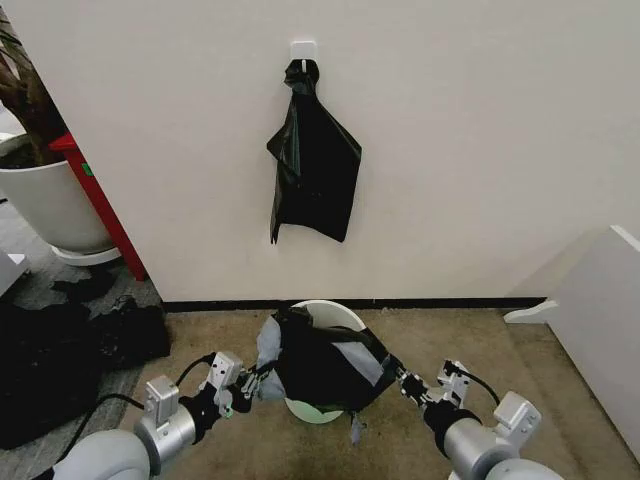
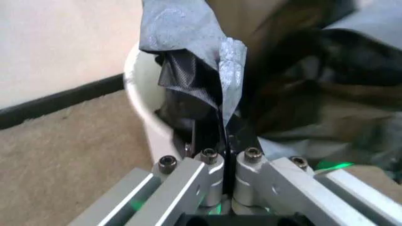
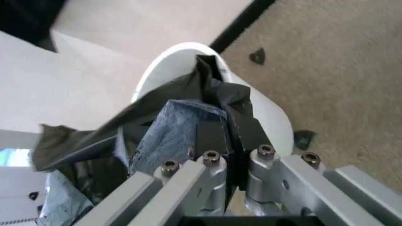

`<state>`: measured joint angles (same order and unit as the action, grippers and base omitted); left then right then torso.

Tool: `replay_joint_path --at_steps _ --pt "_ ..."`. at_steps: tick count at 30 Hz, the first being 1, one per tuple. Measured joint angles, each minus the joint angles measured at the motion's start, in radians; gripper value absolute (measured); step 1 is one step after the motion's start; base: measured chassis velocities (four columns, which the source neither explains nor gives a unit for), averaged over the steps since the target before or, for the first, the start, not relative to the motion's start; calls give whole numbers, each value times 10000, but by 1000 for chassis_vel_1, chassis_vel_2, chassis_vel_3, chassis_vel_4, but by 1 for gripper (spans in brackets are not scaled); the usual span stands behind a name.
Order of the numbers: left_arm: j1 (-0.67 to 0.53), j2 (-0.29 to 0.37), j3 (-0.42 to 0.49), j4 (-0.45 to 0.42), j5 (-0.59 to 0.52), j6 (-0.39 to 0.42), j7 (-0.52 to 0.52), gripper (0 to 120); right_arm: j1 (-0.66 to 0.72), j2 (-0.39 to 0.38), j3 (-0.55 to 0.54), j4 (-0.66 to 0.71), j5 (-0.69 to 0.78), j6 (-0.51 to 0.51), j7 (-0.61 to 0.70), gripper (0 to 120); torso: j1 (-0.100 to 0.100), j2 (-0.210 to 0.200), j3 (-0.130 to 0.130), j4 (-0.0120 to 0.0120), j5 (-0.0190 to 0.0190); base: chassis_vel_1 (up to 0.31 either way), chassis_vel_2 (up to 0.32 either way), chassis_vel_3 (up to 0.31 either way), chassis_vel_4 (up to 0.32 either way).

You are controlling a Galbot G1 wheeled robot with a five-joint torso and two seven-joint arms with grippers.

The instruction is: Place the garbage bag over the trash bin.

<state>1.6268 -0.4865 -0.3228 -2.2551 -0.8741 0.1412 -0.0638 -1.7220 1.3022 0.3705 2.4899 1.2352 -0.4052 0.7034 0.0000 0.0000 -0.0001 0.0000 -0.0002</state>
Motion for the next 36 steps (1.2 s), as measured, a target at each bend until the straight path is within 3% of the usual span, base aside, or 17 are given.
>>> replay_joint_path --at_steps 19,26,31,36 --pt "-447 -865 559 1747 591 -300 211 0 1096 784 -223 -2551 -279 296 -511 0 0 0 1 0 2 0 0 0 0" --pt "-238 -972 634 1715 1091 -379 319 0 786 775 -207 -2581 -416 311 -610 0 0 0 1 0 3 0 0 0 0" --pt "108 -937 550 1092 1103 -266 312 0 78 609 -166 -1754 -398 215 -585 0 0 1 0 -1 2 0 0 0 0" --pt "-43 -945 614 1385 1121 -230 297 0 168 670 -213 -2077 -526 188 -653 0 0 0 1 -1 2 0 0 0 0"
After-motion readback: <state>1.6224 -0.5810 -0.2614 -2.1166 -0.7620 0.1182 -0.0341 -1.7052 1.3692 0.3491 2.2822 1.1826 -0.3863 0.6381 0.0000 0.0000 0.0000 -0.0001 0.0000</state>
